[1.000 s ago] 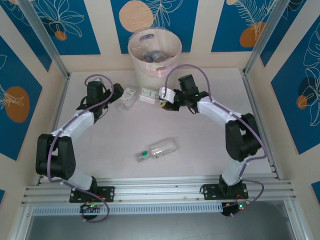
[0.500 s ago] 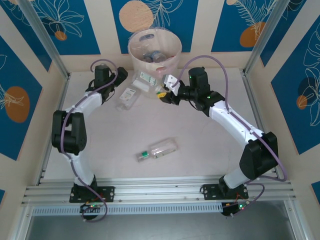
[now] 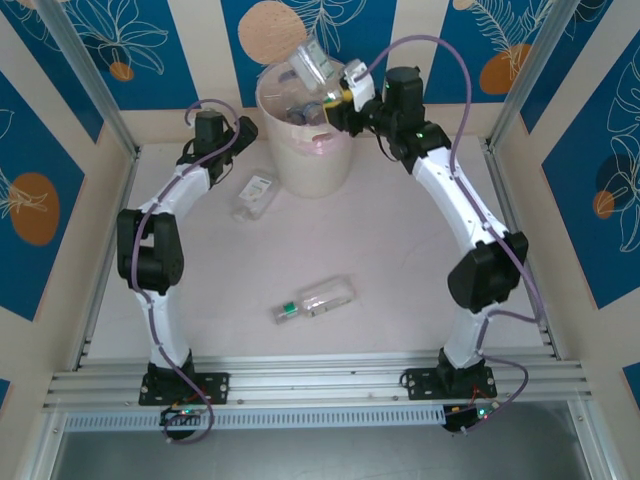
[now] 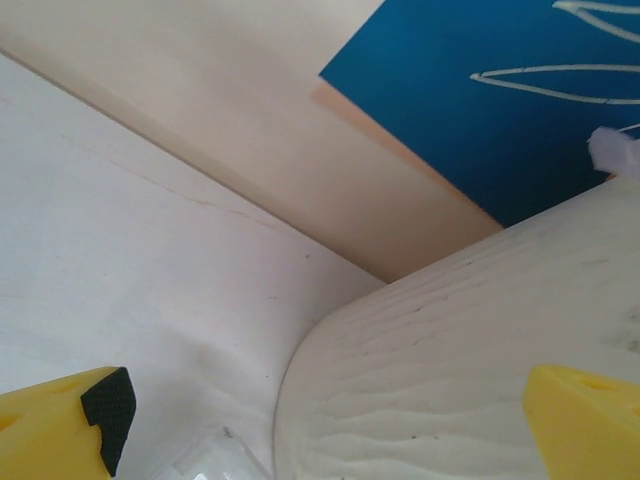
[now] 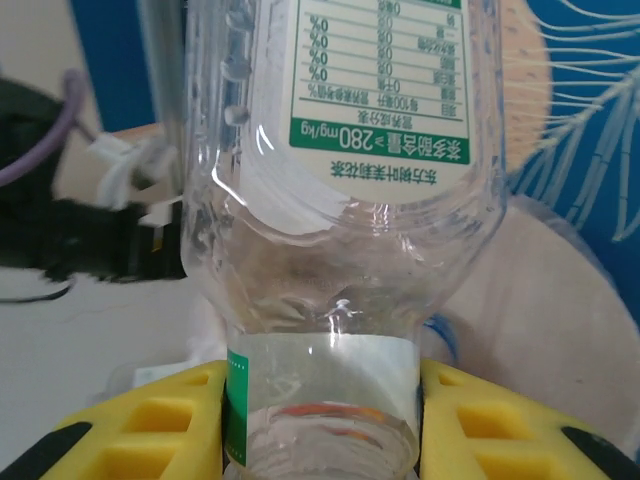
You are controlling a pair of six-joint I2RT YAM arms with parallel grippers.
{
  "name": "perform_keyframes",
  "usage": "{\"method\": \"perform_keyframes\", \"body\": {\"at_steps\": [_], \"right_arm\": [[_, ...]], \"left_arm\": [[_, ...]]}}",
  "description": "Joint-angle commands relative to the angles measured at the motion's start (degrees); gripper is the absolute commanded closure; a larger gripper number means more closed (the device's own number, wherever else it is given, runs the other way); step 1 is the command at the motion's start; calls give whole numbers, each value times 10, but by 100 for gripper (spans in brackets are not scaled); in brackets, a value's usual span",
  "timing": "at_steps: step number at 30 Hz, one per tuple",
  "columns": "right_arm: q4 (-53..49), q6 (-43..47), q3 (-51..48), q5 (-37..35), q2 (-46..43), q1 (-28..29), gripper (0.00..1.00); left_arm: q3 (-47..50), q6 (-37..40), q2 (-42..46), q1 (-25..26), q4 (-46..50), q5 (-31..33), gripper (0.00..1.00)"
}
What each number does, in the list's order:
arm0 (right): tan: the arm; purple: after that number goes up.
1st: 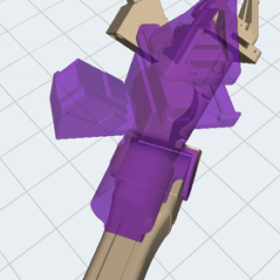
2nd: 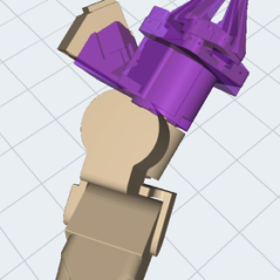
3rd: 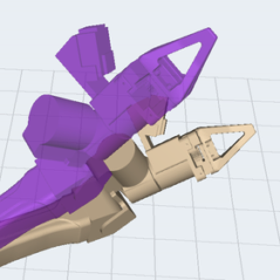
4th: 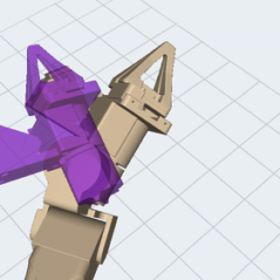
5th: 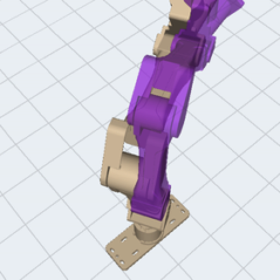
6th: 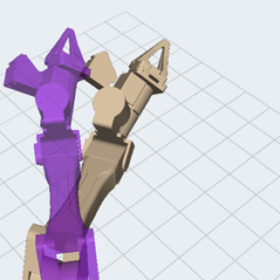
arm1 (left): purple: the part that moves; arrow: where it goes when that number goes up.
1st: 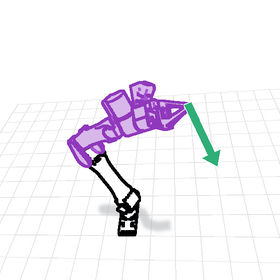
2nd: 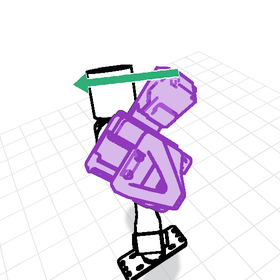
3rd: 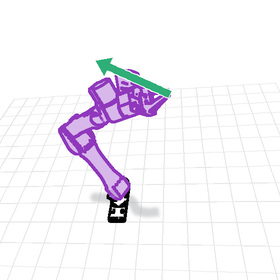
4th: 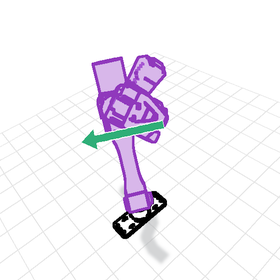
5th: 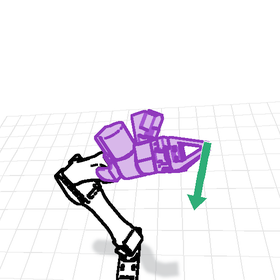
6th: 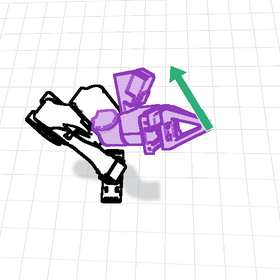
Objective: Put the plastic bottles in the bin
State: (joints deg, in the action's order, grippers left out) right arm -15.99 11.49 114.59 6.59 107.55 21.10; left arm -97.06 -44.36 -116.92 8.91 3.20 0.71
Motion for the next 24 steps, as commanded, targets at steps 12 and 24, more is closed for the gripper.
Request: {"method": "perform_keyframes", "body": {"at_steps": [12, 24], "right_arm": [[-132, -32, 322, -110, 230, 10, 0], [-33, -87, 116, -110, 59, 14, 0]], "left_arm": [[5, 125, 27, -1, 101, 8, 0], [73, 300, 64, -8, 103, -89, 0]]}}
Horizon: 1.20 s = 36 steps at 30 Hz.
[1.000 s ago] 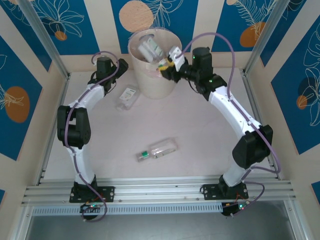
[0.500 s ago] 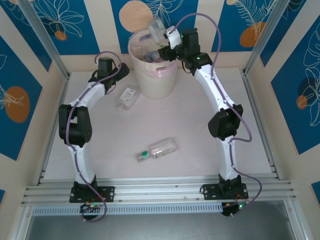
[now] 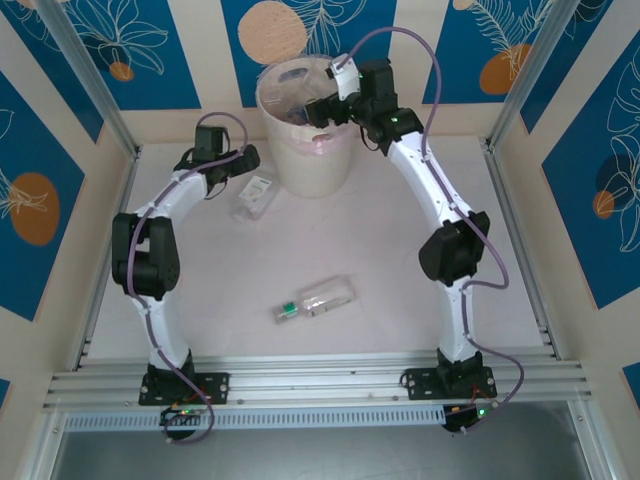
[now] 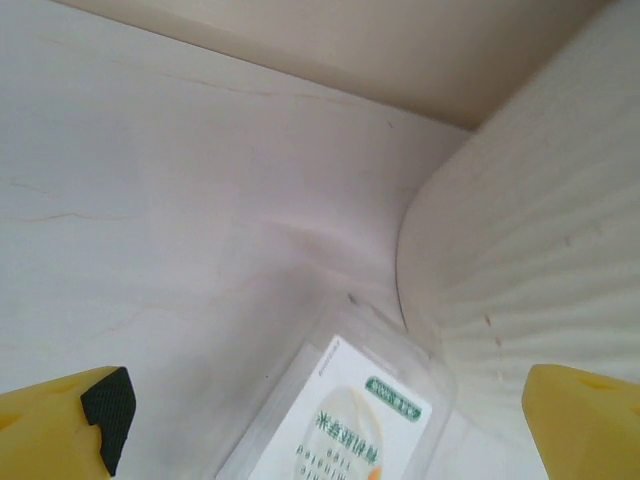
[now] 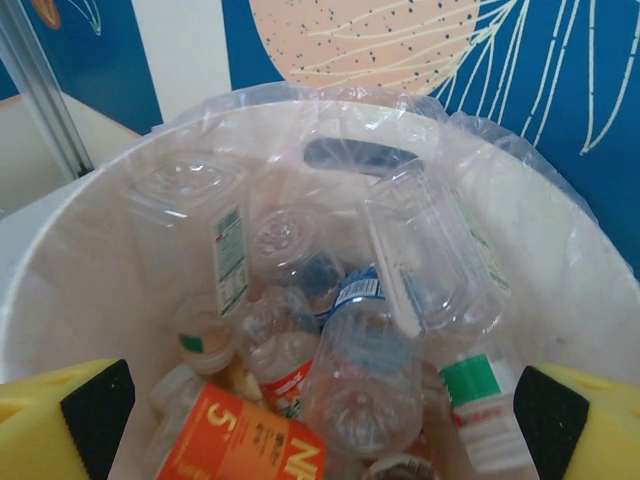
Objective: Put the plastic bottles in the bin
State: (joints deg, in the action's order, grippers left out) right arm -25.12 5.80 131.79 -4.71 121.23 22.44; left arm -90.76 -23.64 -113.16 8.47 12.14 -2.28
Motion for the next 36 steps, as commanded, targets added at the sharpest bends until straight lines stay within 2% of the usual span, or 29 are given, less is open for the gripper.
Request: {"method": "perform_keyframes", "body": {"at_steps": [1, 6, 9, 14, 17, 24, 29, 33, 36], "right_arm": [[73, -38, -90, 4, -99, 0, 1], [161, -104, -265, 6, -219, -4, 1], [199, -157, -366, -13, -290, -11, 1], [216, -200, -504, -20, -392, -31, 1], [218, -211, -568, -33, -438, -44, 1], [203, -254, -643, -52, -497, -80, 1], [189, -261, -651, -46, -507, -91, 0], [181, -263, -651, -44, -507, -92, 1], [173, -266, -651, -43, -509, -92, 1]], "left_arm": [[12, 108, 26, -3, 22, -62, 0], [30, 171, 22, 0, 39, -44, 0], [21, 219, 6, 1, 63, -65, 0], [-45, 261, -44, 8, 160, -57, 0], [-56, 265, -58, 18, 171, -34, 0], [-108, 296, -113, 42, 213, 14, 0], [-136, 317, -140, 51, 223, 29, 0], [-188, 335, -176, 64, 262, 84, 0], [-196, 338, -187, 64, 264, 82, 0]]}}
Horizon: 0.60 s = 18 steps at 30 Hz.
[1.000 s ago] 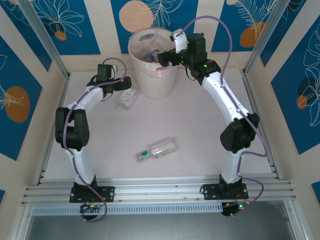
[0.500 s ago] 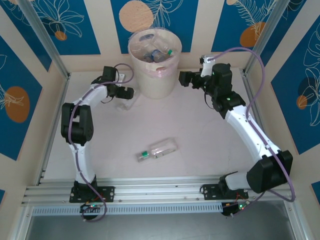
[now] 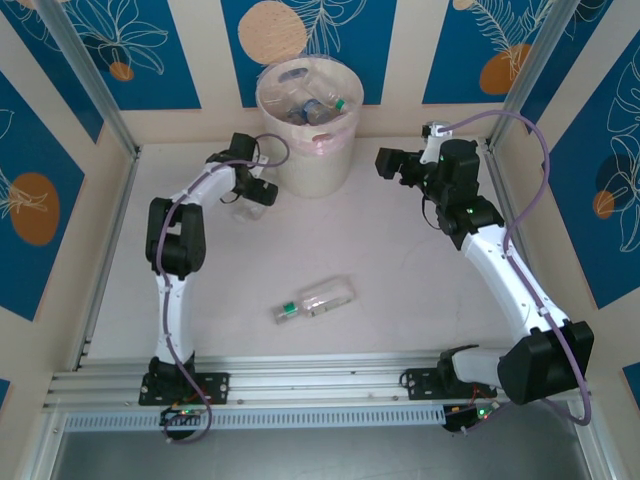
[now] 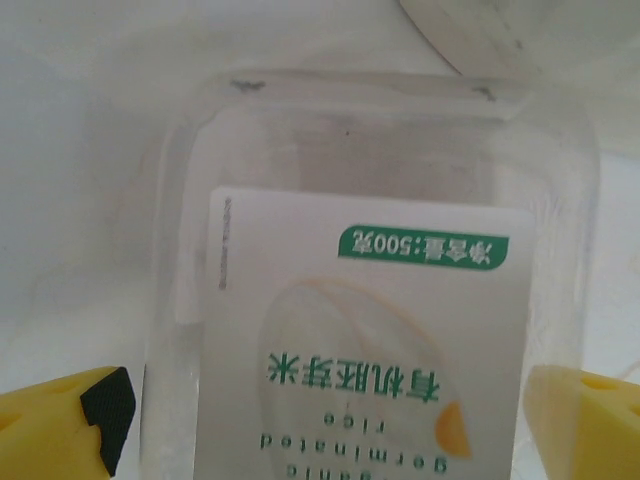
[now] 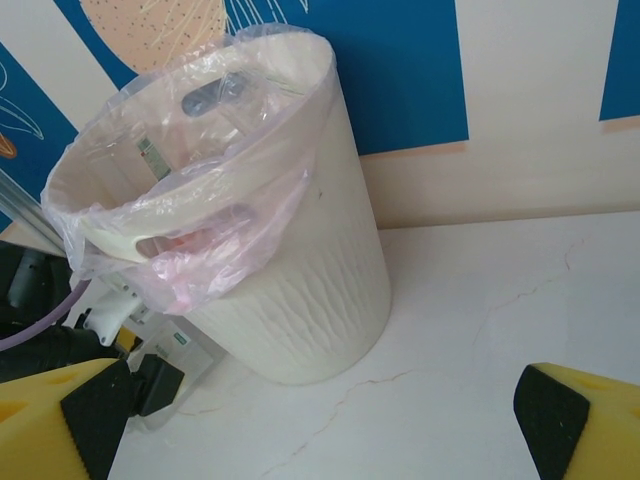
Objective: Put the plastic bottles in the bin
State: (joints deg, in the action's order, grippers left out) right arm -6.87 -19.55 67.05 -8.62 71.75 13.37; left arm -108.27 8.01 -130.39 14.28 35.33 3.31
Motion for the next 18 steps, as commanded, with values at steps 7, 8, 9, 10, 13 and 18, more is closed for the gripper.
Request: {"method": "perform_keyframes", "body": {"at_steps": [7, 8, 9, 10, 13, 18], "right_arm": [[-25, -8, -13, -12, -26, -2, 0], [-26, -9, -15, -13, -28, -2, 0], [-27, -8, -17, -14, -30, -3, 0], [-27, -9, -19, -15, -31, -3, 1], [-28, -8, -24, -16, -36, -4, 1], [-32, -7, -30, -20, -42, -7, 0]], "left_arm": [[-8, 23, -8, 6, 23, 28, 7], [-3, 24, -3, 6, 18, 26, 11], [5, 23, 4, 5, 14, 27, 14], [9, 19, 8, 5, 12, 29, 17], [23, 6, 29, 4, 8, 34, 27], [62, -28, 89, 3, -27, 92, 39]]}}
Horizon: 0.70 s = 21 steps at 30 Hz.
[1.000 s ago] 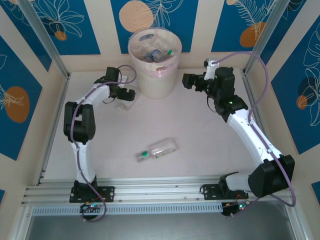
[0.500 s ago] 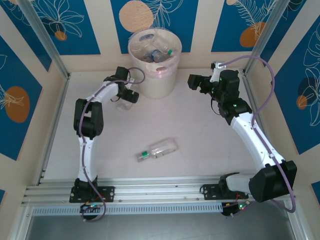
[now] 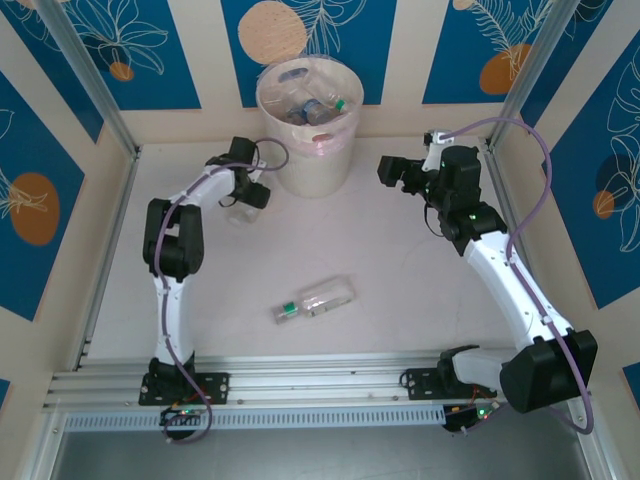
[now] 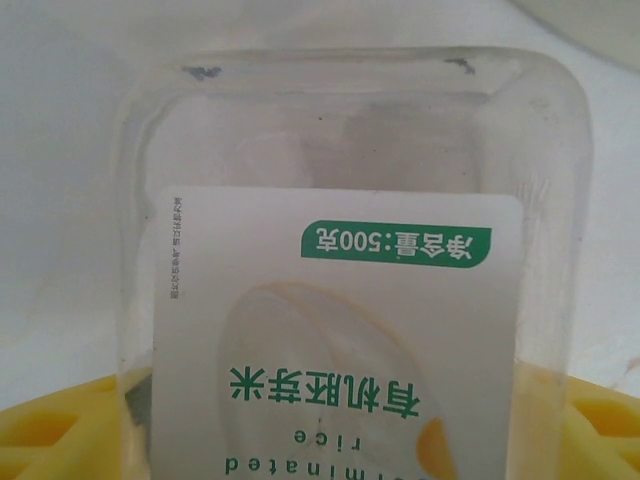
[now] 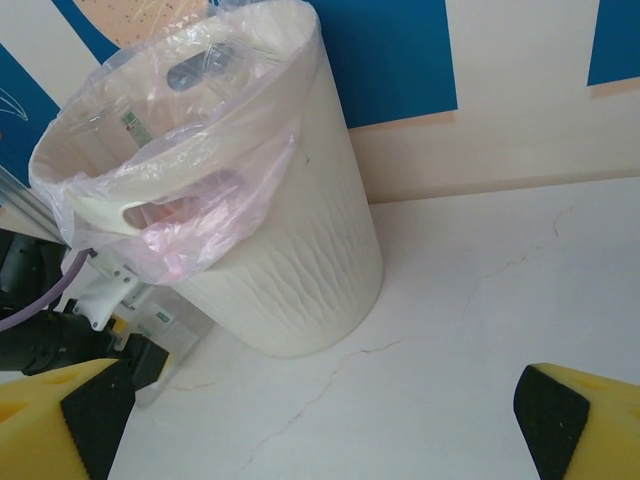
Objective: Put the plastic bottles in the bin
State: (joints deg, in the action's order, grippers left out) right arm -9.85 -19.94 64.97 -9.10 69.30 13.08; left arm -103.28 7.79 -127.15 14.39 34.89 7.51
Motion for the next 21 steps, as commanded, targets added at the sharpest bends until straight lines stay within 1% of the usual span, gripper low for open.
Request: {"method": "perform_keyframes", "body": {"at_steps": [1, 3, 7, 11, 14, 17, 21], "right_arm": [[-2, -4, -10, -16, -19, -4, 0], [0, -7, -12, -16, -18, -6, 0], [1, -12, -15, -12, -18, -8, 0], [-3, -17, -18, -11, -20, -10, 1], [-3, -19, -19, -10, -21, -11, 1], [0, -23, -23, -8, -21, -11, 0], [3, -24, -27, -6, -20, -12, 0]], "left_arm": [[17, -37, 69, 2, -30, 66, 39], [26, -57, 99, 1, -47, 83, 39], [51, -89, 166, 1, -104, 77, 40], [49, -139, 220, 2, -138, 95, 40], [52, -163, 253, 2, -182, 97, 40], [32, -173, 260, 3, -200, 103, 40], [-27, -182, 245, 12, -194, 61, 41]]}}
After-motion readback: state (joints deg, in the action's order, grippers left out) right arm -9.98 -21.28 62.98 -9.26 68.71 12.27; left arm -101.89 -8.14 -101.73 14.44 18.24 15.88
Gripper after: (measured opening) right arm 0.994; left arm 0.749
